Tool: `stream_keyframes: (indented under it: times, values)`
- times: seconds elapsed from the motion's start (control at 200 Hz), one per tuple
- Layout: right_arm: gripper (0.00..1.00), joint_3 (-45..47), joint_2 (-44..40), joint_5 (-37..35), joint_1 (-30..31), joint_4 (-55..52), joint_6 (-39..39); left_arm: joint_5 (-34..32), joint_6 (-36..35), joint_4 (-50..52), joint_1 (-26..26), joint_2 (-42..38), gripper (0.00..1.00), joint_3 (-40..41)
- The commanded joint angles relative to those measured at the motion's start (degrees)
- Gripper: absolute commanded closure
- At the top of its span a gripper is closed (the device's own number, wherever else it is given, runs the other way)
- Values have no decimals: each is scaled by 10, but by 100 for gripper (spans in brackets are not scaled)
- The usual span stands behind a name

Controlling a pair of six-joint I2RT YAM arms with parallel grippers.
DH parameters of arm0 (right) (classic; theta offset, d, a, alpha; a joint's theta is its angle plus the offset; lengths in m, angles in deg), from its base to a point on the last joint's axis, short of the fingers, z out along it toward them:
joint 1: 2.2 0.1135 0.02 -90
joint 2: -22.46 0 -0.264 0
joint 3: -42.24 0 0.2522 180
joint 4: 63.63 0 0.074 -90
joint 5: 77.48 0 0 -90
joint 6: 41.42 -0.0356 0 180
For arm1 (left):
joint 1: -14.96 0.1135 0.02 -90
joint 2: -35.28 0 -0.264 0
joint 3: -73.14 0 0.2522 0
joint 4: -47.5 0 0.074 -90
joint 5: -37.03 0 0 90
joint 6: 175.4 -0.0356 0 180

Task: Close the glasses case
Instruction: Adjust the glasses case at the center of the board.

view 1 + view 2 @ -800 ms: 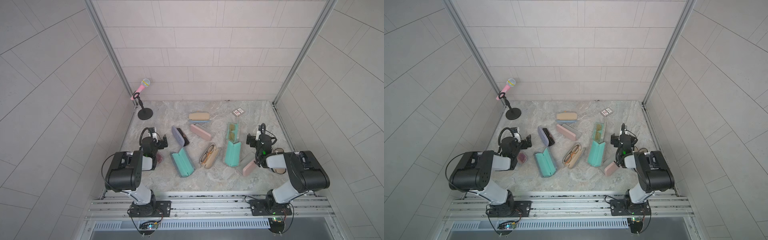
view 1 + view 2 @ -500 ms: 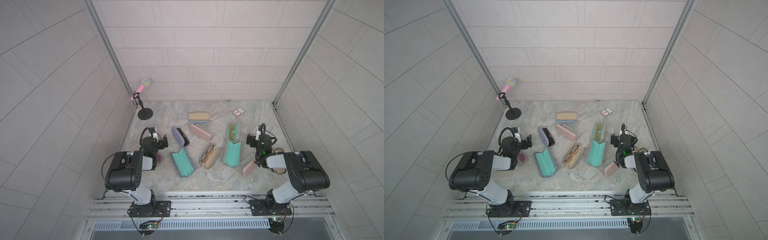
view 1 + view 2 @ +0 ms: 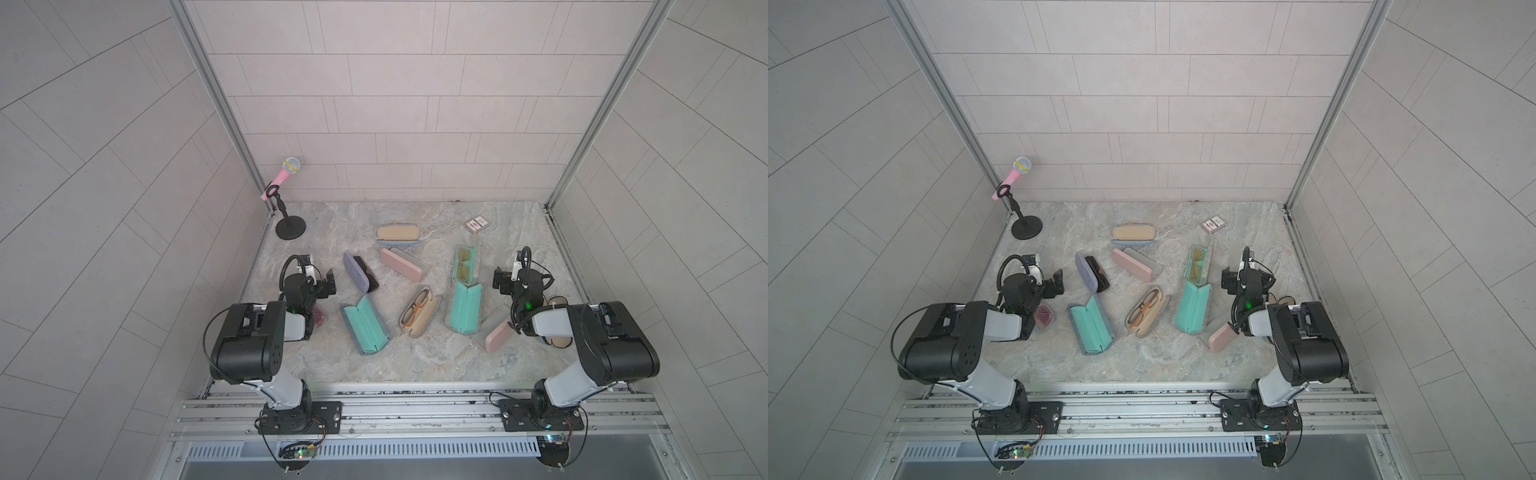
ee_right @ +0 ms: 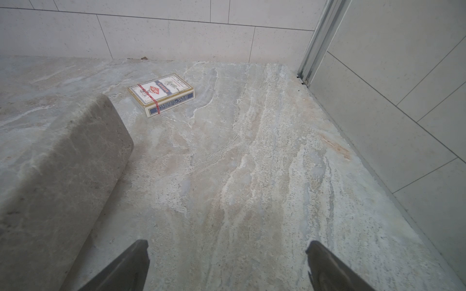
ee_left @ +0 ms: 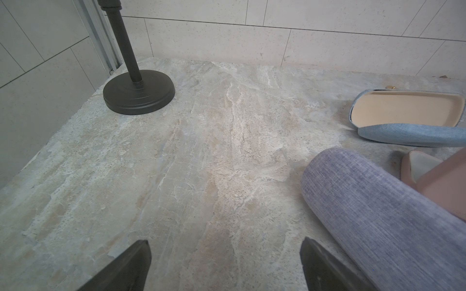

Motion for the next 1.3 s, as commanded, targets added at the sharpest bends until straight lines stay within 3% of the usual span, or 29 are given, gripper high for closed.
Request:
stream_keyframes:
  times: [0.0, 0.605, 0.731, 0.921, 1.051, 1.141, 1.241, 1.296]
  values:
    - [0, 5, -13, -1, -2, -4, 8, 1, -7, -5, -4, -15, 0, -5]
    - [0, 6, -14, 0, -2, -2, 7, 9, -1, -20, 0, -23, 0, 4]
    - [0, 3, -17, -4, -2, 6, 7, -24, 10, 45, 0, -72, 0, -7]
    - [0, -207, -57, -82, -4, -406, -49, -69, 38, 207, -1, -169, 0, -70]
    - [0, -308, -44, -110, -7, -556, -118, -177, 150, 345, 0, -226, 0, -141]
    - [0, -372, -42, -172, -15, -690, -247, -243, 241, 514, 0, -246, 0, -229]
    - [0, -416, -53, -55, -48, -778, -256, -242, 312, 664, 2, -268, 0, -305]
    - [0, -416, -78, -28, -49, -788, -251, -225, 347, 698, 6, -280, 0, -314]
